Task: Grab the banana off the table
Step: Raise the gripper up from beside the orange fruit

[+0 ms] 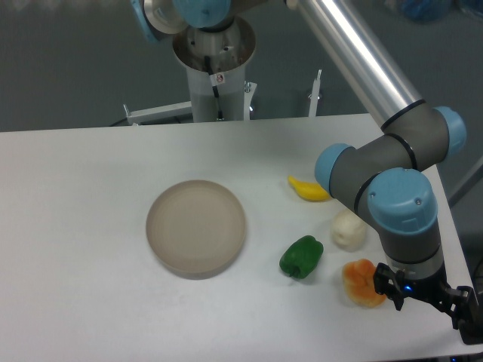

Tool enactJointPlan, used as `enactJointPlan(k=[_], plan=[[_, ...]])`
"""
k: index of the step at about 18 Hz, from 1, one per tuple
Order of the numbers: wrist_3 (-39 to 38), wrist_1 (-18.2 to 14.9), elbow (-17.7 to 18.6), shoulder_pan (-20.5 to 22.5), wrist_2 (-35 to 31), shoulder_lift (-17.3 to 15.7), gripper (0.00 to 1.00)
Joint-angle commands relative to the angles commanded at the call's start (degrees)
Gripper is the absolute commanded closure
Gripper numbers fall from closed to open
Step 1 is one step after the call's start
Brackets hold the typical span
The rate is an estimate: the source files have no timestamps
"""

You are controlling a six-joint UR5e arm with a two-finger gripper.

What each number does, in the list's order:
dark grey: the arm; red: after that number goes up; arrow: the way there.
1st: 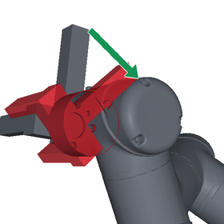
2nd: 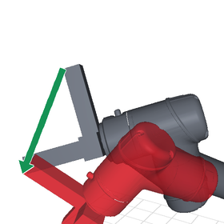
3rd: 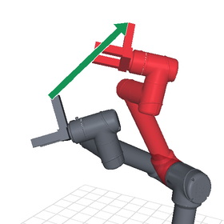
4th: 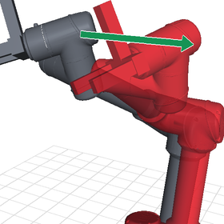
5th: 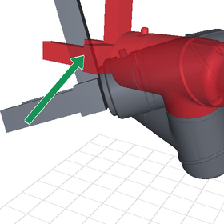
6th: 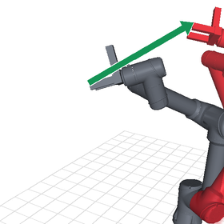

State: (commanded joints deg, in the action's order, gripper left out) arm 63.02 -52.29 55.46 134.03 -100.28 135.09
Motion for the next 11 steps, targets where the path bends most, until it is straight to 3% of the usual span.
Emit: enactJointPlan(k=[5,11], plan=[[0.00,-0.09,1.49,0.00,0.18,-0.88,0.00],[0.70,-1.05,8.52,0.79,0.44,-5.79,0.00]])
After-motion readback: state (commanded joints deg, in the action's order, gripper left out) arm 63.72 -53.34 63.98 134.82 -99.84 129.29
